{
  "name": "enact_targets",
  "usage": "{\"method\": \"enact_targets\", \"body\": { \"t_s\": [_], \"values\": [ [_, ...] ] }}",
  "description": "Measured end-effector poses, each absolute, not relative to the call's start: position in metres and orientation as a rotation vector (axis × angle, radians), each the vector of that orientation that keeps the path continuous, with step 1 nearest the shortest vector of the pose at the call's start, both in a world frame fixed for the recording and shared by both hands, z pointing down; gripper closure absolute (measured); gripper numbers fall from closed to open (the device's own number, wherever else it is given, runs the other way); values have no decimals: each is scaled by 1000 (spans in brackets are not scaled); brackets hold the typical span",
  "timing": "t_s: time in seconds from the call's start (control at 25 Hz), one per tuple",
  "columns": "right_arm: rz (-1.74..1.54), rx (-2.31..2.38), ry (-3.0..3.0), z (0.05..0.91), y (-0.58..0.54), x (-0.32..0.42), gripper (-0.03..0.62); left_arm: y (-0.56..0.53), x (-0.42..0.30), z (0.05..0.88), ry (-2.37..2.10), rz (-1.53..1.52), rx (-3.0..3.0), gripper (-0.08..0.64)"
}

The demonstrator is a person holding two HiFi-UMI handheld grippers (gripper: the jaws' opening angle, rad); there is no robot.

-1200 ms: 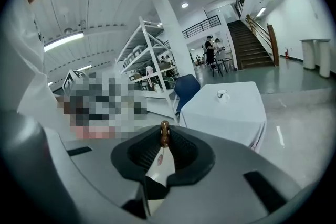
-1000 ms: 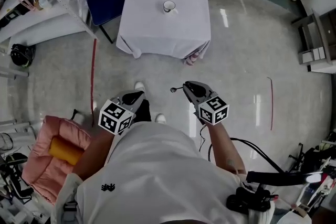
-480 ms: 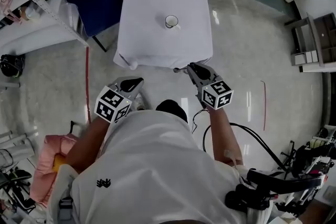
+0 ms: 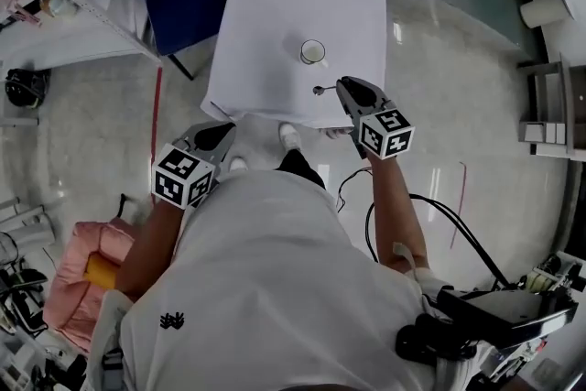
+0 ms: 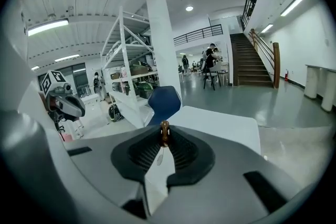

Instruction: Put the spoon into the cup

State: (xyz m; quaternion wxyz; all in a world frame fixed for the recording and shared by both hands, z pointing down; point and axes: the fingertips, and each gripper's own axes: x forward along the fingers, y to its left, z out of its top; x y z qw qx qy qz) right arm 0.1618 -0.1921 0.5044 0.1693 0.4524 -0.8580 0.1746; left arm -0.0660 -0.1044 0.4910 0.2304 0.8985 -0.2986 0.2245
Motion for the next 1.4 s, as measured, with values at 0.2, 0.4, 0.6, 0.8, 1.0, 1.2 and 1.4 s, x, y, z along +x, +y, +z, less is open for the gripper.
{"method": "enact_targets", "body": {
  "t_s": [0.2, 0.4, 0.6, 0.8, 1.0, 1.2, 1.4],
  "values": [
    [476, 1173, -2461, 525, -271, 183, 538, -158, -46, 488, -960, 601, 2418, 549],
    [495, 1030, -2487, 560, -332, 189, 538, -198, -23, 491, -1061, 598, 2354, 549],
    [547, 888, -2505, 599, -374, 197, 538, -227, 0, 492, -1149, 620, 2281, 549],
    [600, 783, -2488, 642, -397, 201, 538, -242, 15, 497, -1217, 621, 2206, 549],
    [667, 702, -2481, 679, -399, 187, 538, -240, 12, 501, -1271, 657, 2129, 549],
    [673, 659, -2471, 701, -408, 175, 538, -256, 8, 504, -1282, 675, 2112, 549],
    [657, 609, -2468, 710, -407, 170, 537, -264, 9, 500, -1299, 692, 2109, 549]
  ]
}}
